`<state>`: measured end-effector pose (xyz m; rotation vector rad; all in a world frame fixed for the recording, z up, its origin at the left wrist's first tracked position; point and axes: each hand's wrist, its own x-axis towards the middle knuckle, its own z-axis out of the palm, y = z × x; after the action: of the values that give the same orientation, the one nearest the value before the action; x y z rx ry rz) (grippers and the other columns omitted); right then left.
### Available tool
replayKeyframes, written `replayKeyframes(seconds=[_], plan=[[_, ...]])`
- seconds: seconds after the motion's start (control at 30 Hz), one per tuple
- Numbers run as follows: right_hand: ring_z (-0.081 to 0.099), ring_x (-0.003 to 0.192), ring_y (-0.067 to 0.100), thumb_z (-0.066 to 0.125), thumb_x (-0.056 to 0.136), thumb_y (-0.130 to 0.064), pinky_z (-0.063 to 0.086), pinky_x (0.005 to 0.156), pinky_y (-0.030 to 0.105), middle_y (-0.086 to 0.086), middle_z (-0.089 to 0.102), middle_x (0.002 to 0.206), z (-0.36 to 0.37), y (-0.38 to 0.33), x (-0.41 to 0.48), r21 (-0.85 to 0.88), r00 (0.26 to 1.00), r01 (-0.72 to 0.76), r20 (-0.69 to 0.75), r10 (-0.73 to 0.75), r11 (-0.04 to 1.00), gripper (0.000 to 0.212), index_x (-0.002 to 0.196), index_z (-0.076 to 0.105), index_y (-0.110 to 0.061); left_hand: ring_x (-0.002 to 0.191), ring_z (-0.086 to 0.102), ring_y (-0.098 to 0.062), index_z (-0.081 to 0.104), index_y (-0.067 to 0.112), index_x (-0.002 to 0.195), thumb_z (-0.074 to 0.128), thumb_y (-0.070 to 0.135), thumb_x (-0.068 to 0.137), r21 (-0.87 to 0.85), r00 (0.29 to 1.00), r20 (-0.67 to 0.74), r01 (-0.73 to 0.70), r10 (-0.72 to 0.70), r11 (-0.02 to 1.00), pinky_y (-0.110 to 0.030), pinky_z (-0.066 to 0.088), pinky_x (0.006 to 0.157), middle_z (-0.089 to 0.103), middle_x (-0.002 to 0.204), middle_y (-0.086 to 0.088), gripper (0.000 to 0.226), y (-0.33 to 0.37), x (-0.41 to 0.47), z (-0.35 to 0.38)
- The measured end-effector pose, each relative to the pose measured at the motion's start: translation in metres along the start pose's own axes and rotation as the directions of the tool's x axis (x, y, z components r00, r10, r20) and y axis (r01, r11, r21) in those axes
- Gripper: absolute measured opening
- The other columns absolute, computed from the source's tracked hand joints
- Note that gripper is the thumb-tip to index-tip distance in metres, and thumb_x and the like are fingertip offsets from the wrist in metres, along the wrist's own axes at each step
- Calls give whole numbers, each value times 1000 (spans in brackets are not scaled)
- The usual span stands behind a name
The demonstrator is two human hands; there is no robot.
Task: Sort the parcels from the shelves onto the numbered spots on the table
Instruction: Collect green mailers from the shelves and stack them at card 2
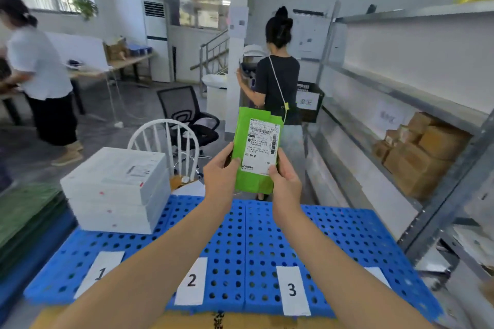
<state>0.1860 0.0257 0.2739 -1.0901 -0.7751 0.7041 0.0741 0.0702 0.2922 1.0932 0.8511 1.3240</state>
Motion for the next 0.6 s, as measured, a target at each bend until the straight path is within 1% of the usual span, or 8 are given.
replayKeyframes(seconds=[0.07,0.13,0.27,0.33,0.4,0.43,0.5,0.6], plan=[[54,126,9,46,97,0,43,107,36,-14,60,131,15,20,14,23,999,-42,33,42,999,48,136,54,-27,101,67,-7,61,21,129,55,1,91,40,999,-38,11,-9,999,-29,58,83,69,117,8,43,-9,15,-15],[53,125,3,46,98,0,45,104,26,-15,60,131,29,35,25,24,995,-70,78,68,997,47,136,54,-25,100,68,-8,61,22,129,55,2,91,66,996,-84,16,-11,998,-31,58,83,70,115,8,43,-19,28,-29],[52,124,1,47,98,-1,43,104,24,-16,58,133,48,70,44,8,978,-147,151,145,989,46,135,54,-26,100,68,-9,64,18,125,54,-1,91,66,980,-197,44,-31,997,-32,59,83,71,113,5,41,-39,50,-48],[52,123,0,46,98,-1,43,102,22,-18,58,131,52,88,52,-18,969,-180,167,180,984,46,136,53,-27,104,67,-10,64,19,125,55,0,91,92,976,-214,62,-41,994,-32,58,85,69,117,4,41,-55,60,-57],[52,123,-1,46,98,-1,43,103,22,-19,58,131,55,105,58,-40,960,-219,169,223,975,47,136,53,-27,111,63,-9,62,21,128,57,3,90,108,965,-249,109,-79,988,-34,56,90,66,124,6,42,-71,67,-66],[52,123,-2,45,98,-1,43,104,23,-19,58,131,56,113,60,-56,955,-232,174,239,971,47,136,53,-28,110,63,-8,62,22,128,57,3,90,116,961,-259,131,-97,985,-32,56,89,66,124,7,43,-79,70,-71],[52,122,-2,45,98,-2,44,102,20,-20,58,131,60,130,64,-93,948,-248,183,261,964,48,137,53,-29,104,66,-5,64,24,125,56,2,91,144,962,-251,149,-109,978,-27,57,84,70,115,12,42,-90,78,-78],[53,121,-2,44,98,-1,46,100,18,-19,58,131,67,155,74,-112,940,-280,171,296,953,49,138,51,-28,101,67,-4,65,26,124,56,2,91,148,950,-274,196,-150,969,-28,57,83,71,108,14,42,-107,97,-88]])
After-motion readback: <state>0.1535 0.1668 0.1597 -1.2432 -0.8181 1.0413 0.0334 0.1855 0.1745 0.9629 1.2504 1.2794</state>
